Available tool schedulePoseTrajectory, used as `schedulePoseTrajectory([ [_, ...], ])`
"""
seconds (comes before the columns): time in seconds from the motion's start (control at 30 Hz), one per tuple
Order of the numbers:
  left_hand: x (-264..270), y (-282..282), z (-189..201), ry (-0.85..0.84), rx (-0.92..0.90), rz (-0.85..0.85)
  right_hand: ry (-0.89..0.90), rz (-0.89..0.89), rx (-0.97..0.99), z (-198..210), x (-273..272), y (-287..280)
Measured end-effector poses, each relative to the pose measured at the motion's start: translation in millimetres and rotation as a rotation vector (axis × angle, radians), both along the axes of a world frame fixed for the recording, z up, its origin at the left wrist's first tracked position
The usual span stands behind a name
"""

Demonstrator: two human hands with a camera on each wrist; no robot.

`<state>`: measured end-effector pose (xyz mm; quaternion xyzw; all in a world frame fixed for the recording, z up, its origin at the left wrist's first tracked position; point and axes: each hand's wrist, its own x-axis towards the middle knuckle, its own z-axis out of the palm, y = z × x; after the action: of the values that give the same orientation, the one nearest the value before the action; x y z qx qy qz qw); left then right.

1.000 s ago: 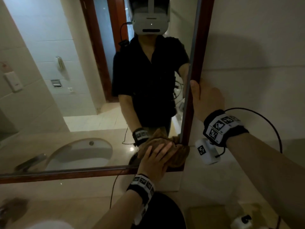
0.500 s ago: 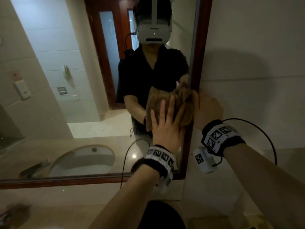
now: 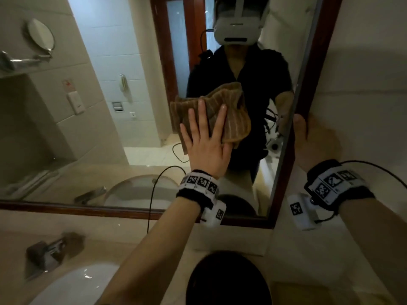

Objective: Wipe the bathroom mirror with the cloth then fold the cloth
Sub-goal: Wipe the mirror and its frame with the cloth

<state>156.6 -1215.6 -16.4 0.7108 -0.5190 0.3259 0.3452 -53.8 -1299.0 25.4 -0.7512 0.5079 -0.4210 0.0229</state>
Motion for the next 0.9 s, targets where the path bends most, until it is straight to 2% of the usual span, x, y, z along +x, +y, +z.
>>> schedulePoseTrajectory([
  [0.07, 4, 0, -4, -0.054, 0.022, 0.001, 0.062, 0.0, 0.035, -21, -3, 7],
  [0.2, 14, 12, -75, -0.095, 0.161, 0.022, 0.218, -0.046, 0.189, -64, -13, 29],
  [0.27, 20, 22, -106, -0.117, 0.256, 0.05, 0.262, -0.045, 0.246, -71, -15, 34],
  [0.33, 26, 31, -114, -0.136, 0.306, 0.047, 0.267, -0.036, 0.271, -70, -16, 32],
  [0.43, 39, 36, -85, -0.138, 0.275, 0.028, 0.298, -0.033, 0.287, -65, -17, 28],
  [0.57, 61, 30, -13, -0.014, 0.061, 0.106, 0.248, -0.071, 0.329, -65, -14, 33],
  [0.67, 62, 27, -5, -0.023, 0.046, 0.106, 0.197, -0.128, 0.339, -70, -8, 35],
  [0.9, 100, 57, -123, -0.175, 0.275, 0.02, 0.139, -0.158, 0.418, -63, -2, 45],
])
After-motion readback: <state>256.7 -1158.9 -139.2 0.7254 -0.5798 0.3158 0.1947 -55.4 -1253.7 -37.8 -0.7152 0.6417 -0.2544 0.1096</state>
